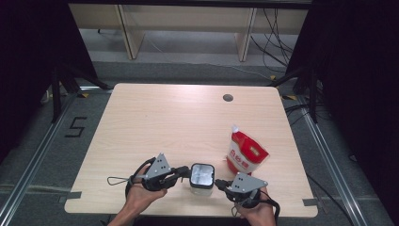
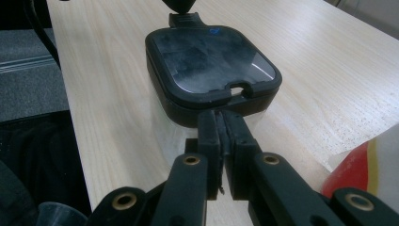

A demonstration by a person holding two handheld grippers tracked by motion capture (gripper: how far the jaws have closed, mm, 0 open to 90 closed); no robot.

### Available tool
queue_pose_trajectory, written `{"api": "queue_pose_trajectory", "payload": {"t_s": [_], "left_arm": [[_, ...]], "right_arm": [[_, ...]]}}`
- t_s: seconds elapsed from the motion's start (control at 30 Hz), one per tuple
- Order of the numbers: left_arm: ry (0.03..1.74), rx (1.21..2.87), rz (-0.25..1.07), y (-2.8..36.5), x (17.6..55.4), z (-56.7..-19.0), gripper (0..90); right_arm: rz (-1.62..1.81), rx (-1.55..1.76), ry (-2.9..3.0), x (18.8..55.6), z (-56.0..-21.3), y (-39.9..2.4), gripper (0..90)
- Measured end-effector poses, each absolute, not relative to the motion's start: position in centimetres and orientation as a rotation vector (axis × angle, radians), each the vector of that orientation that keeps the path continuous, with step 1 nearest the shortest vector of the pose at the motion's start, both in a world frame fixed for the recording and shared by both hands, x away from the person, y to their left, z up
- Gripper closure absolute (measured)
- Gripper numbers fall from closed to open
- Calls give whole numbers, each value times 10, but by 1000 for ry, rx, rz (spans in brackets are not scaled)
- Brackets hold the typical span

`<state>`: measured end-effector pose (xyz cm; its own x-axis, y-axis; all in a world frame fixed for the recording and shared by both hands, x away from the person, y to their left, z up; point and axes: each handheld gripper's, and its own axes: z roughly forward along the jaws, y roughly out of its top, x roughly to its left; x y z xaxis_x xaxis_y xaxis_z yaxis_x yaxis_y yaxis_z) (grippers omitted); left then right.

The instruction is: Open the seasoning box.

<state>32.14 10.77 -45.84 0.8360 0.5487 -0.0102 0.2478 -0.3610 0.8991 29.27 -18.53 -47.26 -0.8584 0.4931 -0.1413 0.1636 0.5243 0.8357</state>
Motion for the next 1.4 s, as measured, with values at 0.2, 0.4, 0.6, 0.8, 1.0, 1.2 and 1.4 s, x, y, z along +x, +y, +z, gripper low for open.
{"api": "queue_pose_trajectory", "payload": {"t_s": [0.2, 0.4, 0.6, 0.8, 1.0, 1.2, 1.4], "left_arm": [[595, 1950, 354, 108, 321, -459, 885], [605, 1937, 350, 108, 320, -460, 887], [620, 1926, 341, 108, 320, -461, 887], [604, 1925, 345, 108, 321, -461, 888], [603, 1928, 350, 108, 321, -461, 890], [622, 1918, 344, 109, 320, -462, 859], [586, 1904, 287, 124, 323, -459, 682]], "right_arm": [[1259, 543, 2411, 292, -473, -185, 873], [1257, 527, 2420, 292, -472, -185, 876], [1270, 526, 2419, 292, -472, -185, 891], [1288, 534, 2401, 292, -470, -183, 900], [1300, 520, 2396, 293, -466, -181, 900], [1319, 533, 2378, 293, -461, -178, 900], [1318, 508, 2366, 294, -455, -177, 900]]}}
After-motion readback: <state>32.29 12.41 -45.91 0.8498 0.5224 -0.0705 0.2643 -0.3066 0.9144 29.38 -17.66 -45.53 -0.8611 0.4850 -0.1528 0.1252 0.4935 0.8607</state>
